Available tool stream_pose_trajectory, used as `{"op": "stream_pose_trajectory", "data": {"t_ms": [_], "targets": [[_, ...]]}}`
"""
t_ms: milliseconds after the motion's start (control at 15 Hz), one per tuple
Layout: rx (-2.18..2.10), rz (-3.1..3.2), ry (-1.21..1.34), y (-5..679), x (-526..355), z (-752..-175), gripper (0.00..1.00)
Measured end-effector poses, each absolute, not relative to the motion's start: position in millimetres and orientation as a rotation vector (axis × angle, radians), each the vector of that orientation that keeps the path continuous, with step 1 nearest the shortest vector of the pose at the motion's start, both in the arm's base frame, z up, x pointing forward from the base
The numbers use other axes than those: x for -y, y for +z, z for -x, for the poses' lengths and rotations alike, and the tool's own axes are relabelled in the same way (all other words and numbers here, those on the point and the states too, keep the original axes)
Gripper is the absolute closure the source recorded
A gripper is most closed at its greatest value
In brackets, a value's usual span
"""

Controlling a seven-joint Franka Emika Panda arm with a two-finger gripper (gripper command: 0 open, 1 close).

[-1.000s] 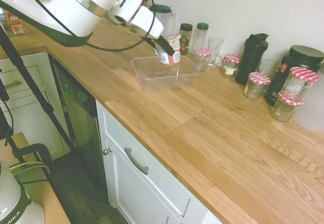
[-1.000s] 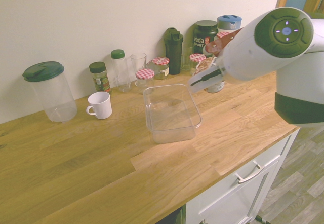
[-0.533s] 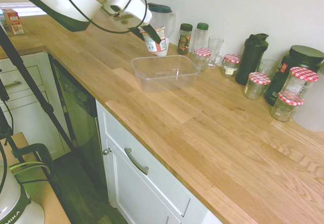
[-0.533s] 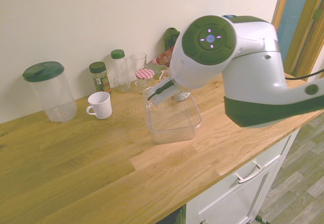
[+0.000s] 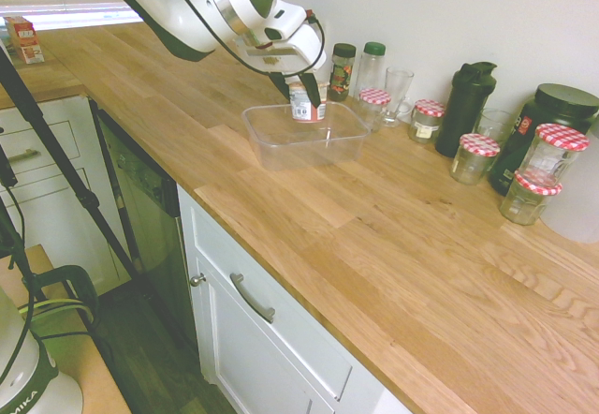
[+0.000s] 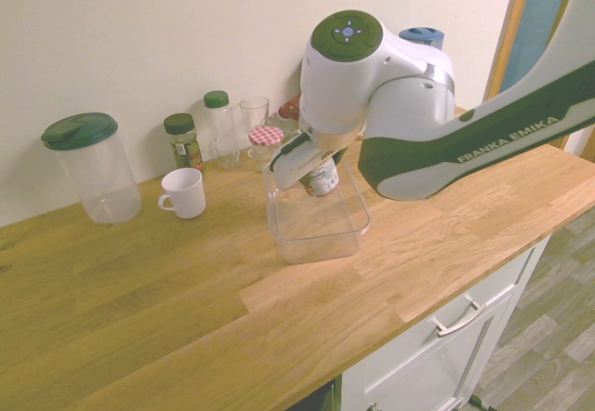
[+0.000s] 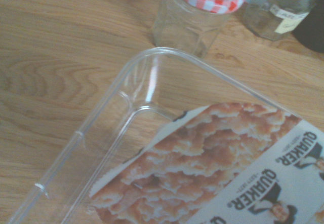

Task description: Put the cereal into the container

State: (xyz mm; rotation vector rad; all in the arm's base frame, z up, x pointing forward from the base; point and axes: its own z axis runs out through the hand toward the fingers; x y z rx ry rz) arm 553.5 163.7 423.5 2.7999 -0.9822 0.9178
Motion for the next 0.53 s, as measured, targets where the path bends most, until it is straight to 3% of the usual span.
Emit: {"op": "stream_pose_trajectory", "data": {"t_ms": [533], "targets": [[0.985,-2.794,0.802,377,-151,-594,1.0]]}}
